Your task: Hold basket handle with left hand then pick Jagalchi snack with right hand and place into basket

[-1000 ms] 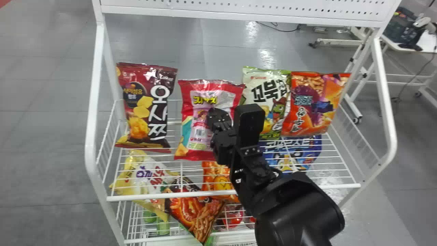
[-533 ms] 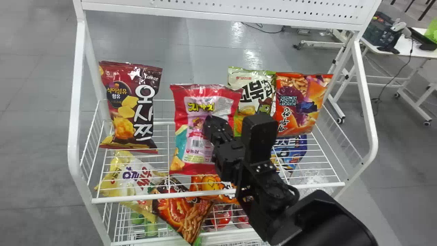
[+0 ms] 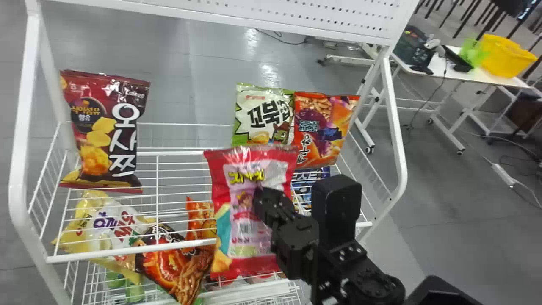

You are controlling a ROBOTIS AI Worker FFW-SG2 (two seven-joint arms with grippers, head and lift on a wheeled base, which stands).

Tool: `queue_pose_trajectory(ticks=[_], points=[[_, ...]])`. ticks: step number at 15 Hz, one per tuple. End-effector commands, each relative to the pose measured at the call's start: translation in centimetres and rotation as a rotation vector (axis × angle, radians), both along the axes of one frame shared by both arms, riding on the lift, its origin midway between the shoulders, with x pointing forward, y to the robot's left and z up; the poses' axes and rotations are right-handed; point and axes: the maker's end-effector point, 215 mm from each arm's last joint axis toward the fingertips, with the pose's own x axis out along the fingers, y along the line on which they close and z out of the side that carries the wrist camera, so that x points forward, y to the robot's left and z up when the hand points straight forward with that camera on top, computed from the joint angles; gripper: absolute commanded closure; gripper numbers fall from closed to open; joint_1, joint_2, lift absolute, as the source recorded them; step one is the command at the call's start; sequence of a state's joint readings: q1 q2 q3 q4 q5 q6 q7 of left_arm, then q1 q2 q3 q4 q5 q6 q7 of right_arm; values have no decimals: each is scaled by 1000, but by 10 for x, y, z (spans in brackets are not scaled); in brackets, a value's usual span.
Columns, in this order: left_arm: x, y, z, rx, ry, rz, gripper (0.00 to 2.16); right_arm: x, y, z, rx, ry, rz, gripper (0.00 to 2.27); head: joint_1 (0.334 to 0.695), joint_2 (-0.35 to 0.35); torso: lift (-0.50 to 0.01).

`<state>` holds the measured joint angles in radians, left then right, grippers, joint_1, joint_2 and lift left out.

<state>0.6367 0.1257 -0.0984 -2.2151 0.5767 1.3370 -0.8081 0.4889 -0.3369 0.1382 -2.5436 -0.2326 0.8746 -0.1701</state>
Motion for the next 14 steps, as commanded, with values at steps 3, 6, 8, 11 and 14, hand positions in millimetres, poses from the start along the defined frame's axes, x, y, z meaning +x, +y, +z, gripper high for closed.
queue_pose_trajectory(ticks=[3, 6, 8, 11, 14], points=[[-1, 0, 1, -6, 3, -1, 2081, -57, -23, -42, -71, 240, 21, 2243, 695, -350, -9], [-2, -1, 0, -8, 4, 3, 2081, -102, -36, -66, -87, 406, 35, 2243, 695, -350, -9], [-1, -1, 1, -8, 3, 5, 2081, -134, -39, -78, -84, 510, 51, 2243, 695, -350, -9], [1, -1, 0, -7, 1, 12, 2081, -166, -29, -83, -72, 597, 98, 2243, 695, -350, -9], [1, -2, 0, -6, -1, 13, 2081, -169, -19, -81, -57, 599, 126, 2243, 695, -350, -9]])
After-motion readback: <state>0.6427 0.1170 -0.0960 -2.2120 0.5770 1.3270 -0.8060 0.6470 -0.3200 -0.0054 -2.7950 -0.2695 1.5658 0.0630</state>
